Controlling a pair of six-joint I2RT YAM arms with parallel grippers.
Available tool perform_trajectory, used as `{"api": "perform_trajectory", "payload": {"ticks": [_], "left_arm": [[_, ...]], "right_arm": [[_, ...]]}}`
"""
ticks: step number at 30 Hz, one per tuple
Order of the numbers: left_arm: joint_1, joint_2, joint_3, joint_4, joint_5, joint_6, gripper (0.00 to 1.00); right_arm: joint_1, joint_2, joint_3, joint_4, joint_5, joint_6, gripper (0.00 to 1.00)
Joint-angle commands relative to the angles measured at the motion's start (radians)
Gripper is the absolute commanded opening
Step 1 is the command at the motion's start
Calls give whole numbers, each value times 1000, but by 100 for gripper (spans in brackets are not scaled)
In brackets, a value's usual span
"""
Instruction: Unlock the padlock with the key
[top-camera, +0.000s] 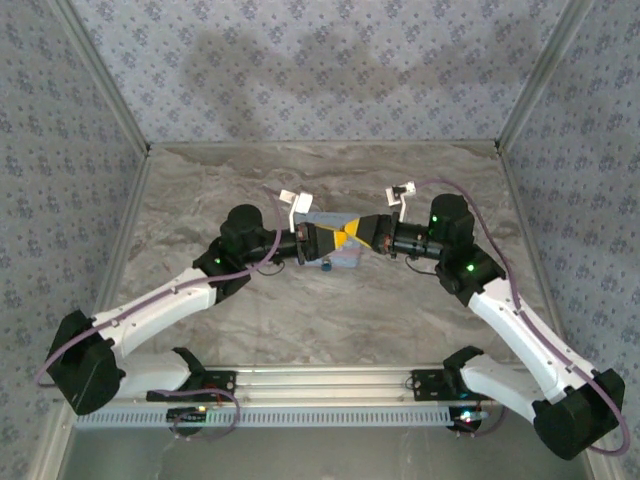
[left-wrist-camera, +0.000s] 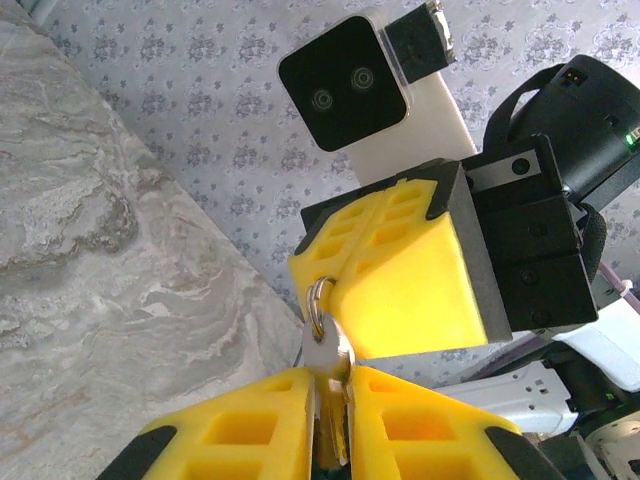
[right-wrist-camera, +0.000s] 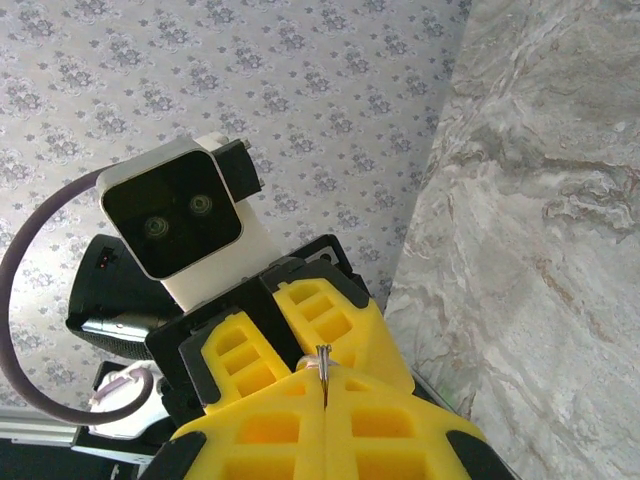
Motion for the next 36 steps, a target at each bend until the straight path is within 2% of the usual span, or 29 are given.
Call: {"api": "perform_trajectory", "payload": {"ticks": [1, 3, 5, 14, 15, 17, 18, 20, 23, 30, 36], "left_arm": [[-4, -39, -7, -4, -9, 24, 18], [-3, -49, -8, -28, -16, 31, 26], [-4, -62, -9, -45, -24, 40, 29], [-4, -59, -3, -44, -20, 43, 25], [-4, -56, -4, -45, -21, 43, 29], [-4, -56, -3, -45, -29, 43, 46], [-5, -57, -4, -43, -33, 44, 52], [-4, -53, -4, -39, -35, 45, 60], [-4, -34, 6, -15, -18, 38, 63], [-9, 6, 36, 26, 19, 27, 64], [-10, 5, 39, 31, 23, 28, 44]], "right_arm": [[-9, -20, -6, -4, -20, -9, 0], [-12, -23, -5, -15, -26, -18, 0], [-13, -26, -5, -19, -32, -23, 0], [-11, -30, -6, -20, -43, -20, 0], [-11, -31, -6, -20, -43, -19, 0], [-9, -31, -6, -19, -43, -15, 0], [-8, -32, -6, -18, -44, -14, 0], [-8, -31, -4, -14, -48, -11, 0], [-6, -31, -4, -4, -49, -2, 0], [-3, -28, -7, 12, -48, 11, 0], [-3, -26, -11, 7, -49, 8, 0]]}}
